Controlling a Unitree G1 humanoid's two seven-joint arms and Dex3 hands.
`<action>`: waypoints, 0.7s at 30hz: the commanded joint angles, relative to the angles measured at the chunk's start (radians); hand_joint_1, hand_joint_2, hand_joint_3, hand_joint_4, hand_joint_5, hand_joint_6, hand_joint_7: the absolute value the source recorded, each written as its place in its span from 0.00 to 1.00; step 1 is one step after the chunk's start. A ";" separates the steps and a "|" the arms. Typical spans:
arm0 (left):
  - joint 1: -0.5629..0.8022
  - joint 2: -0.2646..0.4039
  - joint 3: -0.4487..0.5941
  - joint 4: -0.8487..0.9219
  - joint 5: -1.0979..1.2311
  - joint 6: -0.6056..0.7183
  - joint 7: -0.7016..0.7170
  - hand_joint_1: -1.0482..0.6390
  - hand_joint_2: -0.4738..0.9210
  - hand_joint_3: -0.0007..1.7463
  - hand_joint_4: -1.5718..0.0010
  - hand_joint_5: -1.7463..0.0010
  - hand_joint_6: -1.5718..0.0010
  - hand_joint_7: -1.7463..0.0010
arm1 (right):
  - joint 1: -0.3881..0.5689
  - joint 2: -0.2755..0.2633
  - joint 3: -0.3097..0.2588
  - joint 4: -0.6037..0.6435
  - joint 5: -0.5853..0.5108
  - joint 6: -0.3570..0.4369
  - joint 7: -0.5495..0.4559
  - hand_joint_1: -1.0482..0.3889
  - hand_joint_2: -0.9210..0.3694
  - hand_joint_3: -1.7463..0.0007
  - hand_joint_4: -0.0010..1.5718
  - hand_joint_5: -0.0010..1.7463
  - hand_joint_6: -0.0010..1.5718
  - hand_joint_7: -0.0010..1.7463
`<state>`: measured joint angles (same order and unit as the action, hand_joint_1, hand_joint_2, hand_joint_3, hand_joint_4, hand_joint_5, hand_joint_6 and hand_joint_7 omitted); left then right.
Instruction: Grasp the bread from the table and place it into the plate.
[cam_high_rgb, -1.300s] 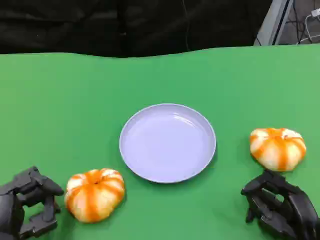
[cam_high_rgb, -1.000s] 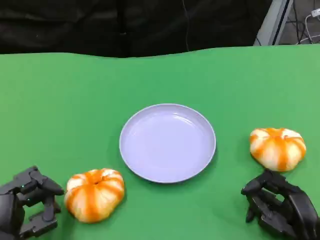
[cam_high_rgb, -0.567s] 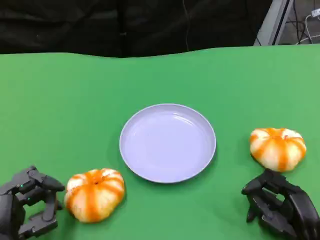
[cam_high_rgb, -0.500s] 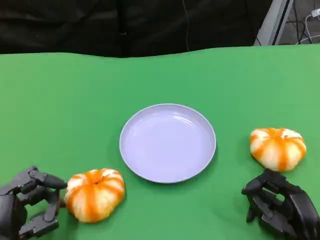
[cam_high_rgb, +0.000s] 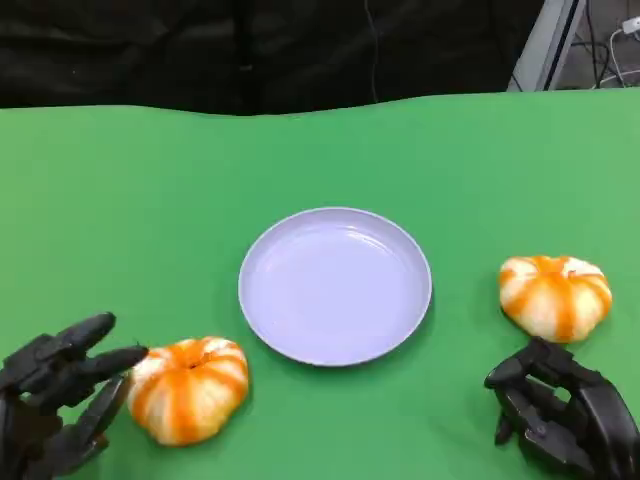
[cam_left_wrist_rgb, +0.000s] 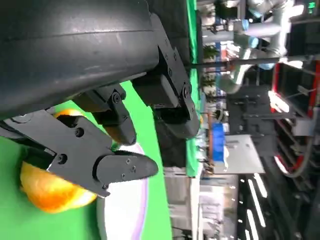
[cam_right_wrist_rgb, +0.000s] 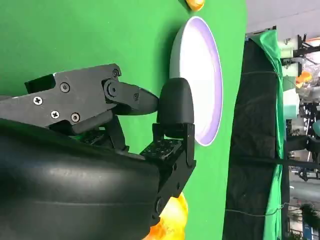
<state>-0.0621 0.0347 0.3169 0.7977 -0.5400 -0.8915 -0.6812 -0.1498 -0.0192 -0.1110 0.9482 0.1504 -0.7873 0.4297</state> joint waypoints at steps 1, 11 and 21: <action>-0.017 0.013 0.028 0.028 -0.009 -0.046 -0.068 0.31 1.00 0.07 0.49 0.98 0.56 1.00 | 0.000 -0.019 -0.009 0.004 0.002 0.005 -0.003 0.55 0.00 0.70 0.45 1.00 0.41 0.81; 0.053 0.140 -0.011 -0.017 0.759 -0.241 0.397 0.04 1.00 0.11 0.88 1.00 0.77 1.00 | -0.005 -0.021 -0.008 0.010 -0.008 -0.003 -0.008 0.55 0.00 0.70 0.46 1.00 0.41 0.81; 0.103 0.239 -0.159 -0.207 1.146 -0.045 0.761 0.02 1.00 0.07 0.90 1.00 0.81 1.00 | -0.006 -0.019 -0.013 0.009 -0.001 0.010 -0.005 0.55 0.00 0.70 0.46 1.00 0.41 0.81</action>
<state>0.0302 0.2332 0.1896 0.6253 0.5709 -0.9802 0.0224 -0.1545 -0.0213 -0.1106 0.9564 0.1379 -0.7885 0.4249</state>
